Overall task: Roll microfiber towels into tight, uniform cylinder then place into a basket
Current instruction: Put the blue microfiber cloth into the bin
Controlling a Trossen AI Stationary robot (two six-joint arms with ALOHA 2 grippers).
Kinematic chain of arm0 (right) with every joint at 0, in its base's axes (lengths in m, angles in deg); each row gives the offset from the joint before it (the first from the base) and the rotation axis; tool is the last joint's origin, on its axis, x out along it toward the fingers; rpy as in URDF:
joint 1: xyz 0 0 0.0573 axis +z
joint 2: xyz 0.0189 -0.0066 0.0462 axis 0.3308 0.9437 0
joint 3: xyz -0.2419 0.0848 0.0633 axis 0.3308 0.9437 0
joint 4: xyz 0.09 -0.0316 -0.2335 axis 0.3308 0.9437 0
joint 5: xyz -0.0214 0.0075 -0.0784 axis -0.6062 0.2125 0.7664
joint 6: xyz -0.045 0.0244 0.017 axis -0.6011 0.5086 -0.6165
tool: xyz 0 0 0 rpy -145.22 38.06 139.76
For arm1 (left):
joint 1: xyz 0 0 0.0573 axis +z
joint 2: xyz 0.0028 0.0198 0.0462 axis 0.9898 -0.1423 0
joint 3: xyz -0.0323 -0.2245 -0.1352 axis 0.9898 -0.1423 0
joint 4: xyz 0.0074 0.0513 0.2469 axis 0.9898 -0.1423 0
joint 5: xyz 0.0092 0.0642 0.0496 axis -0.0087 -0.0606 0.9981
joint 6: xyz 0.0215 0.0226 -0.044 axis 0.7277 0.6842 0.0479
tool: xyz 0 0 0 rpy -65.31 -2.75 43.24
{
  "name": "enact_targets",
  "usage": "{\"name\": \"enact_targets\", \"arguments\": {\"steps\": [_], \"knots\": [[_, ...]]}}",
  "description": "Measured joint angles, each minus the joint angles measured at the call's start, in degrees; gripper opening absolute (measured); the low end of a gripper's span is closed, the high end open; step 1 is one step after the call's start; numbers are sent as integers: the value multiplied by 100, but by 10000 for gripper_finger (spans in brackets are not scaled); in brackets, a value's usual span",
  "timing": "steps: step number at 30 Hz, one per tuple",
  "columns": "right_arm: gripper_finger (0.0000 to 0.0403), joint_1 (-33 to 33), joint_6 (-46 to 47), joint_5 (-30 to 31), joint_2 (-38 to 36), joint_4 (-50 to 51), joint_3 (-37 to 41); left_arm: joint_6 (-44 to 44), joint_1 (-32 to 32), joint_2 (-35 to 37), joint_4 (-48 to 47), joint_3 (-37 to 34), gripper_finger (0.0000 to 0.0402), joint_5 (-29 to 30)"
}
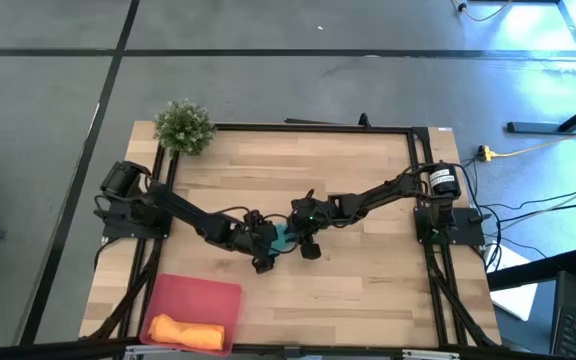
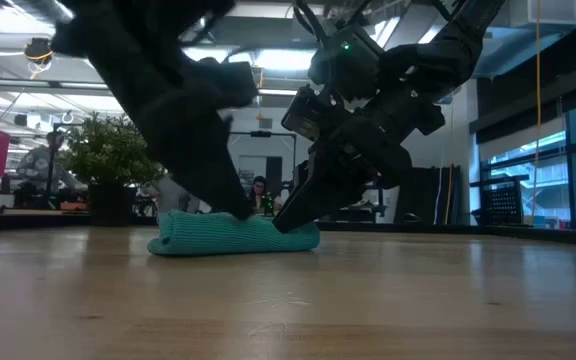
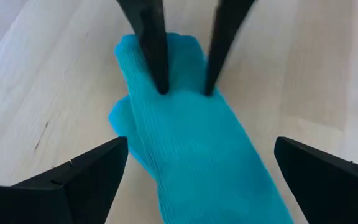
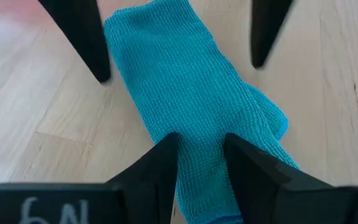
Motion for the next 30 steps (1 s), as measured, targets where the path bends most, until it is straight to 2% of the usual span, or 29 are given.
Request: {"name": "enact_targets", "arguments": {"steps": [8,20,25,30], "knots": [[135,0,0,0,0,-14,4,-124,240,-538,449,0,399,-344],[135,0,0,4,0,-19,7,31,298,-657,459,15,394,-29],[135,0,0,4,0,-21,7,134,298,-657,362,19,367,-19],[136,0,0,4,0,-23,7,129,298,-654,224,22,315,-19]]}}
